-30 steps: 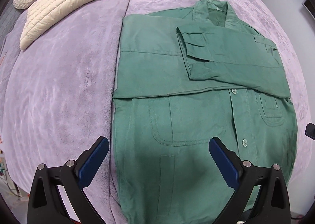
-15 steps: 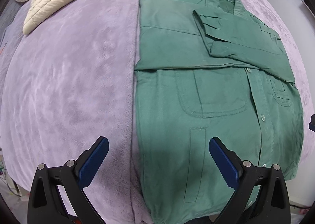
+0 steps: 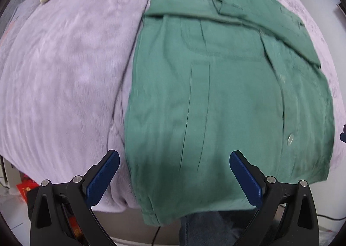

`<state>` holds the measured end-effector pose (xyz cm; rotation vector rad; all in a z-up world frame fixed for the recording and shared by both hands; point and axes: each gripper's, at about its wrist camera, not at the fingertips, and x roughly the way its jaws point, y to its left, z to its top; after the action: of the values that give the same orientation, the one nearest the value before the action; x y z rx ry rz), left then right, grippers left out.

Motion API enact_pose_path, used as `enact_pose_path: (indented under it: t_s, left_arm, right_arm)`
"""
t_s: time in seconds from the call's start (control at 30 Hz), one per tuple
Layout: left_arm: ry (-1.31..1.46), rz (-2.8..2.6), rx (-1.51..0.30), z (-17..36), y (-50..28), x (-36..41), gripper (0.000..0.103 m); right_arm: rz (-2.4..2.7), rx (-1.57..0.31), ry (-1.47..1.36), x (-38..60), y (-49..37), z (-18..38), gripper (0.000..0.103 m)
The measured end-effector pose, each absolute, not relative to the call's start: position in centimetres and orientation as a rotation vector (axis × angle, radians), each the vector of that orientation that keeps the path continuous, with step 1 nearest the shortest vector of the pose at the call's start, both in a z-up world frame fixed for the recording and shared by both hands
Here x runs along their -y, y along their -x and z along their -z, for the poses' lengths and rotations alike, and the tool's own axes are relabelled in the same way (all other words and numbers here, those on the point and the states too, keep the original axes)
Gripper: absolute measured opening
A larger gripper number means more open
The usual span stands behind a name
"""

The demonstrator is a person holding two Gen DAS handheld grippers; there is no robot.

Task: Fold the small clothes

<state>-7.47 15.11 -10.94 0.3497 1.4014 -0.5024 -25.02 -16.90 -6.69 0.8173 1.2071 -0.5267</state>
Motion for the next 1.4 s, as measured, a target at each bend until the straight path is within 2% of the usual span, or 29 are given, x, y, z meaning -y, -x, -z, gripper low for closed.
enact_pose_path:
  t_s: [0.27, 0.5, 0.53, 0.57, 0.63, 0.67, 0.7, 0.73, 0.83, 1.0, 1.2, 1.4]
  left_arm:
    - [-0.244, 0.448, -1.542, 15.3, 10.4, -18.8, 0.102]
    - [-0.21, 0.459, -1.572, 17.1, 11.2, -18.2, 0.102]
    - [-0.203, 0.463, -1.568, 17.1, 11.1, -18.2, 0.097]
    - [-0.199, 0.462, -1.553, 16.8, 11.1, -18.2, 0.087]
    - [-0.204, 0.465, -1.544, 16.5, 11.1, -18.4, 0.053]
    - [-0.2, 0.482, -1.541, 16.1, 11.1, -18.6, 0.045]
    - [-0.21, 0.5, -1.529, 15.5, 11.1, -18.4, 0.028]
    - [-0.189, 0.549, -1.536, 14.9, 11.2, -18.2, 0.018]
    - [-0.146, 0.609, -1.535, 13.0, 10.7, -18.2, 0.018]
    - [0.059, 0.686, -1.506, 8.0, 7.3, -19.0, 0.015]
    - [0.202, 0.772, -1.409, 1.8, -0.5, -17.1, 0.015]
    - [0.163, 0.89, -1.325, -2.4, -9.6, -12.5, 0.015]
  right_arm:
    - [0.654, -1.234, -0.892, 18.6, 33.4, 10.8, 0.092]
    - [0.571, -1.244, -0.999, 19.0, 35.4, 14.1, 0.092]
    - [0.541, -1.238, -1.011, 18.9, 35.2, 14.3, 0.092]
    - [0.508, -1.23, -1.024, 18.6, 34.9, 14.5, 0.092]
    - [0.477, -1.217, -1.043, 18.2, 34.5, 14.6, 0.089]
    - [0.462, -1.211, -1.049, 18.1, 34.3, 14.5, 0.081]
    - [0.45, -1.221, -1.052, 17.9, 34.1, 14.6, 0.043]
    - [0.425, -1.214, -1.081, 17.6, 33.9, 14.8, 0.01]
    - [0.372, -1.135, -1.144, 17.5, 33.7, 13.7, 0.01]
    - [0.216, -0.873, -1.286, 18.7, 32.4, 9.0, 0.01]
    - [0.177, -0.634, -1.339, 21.5, 28.0, 3.7, 0.01]
    - [0.203, -0.479, -1.334, 24.3, 22.4, 0.0, 0.01]
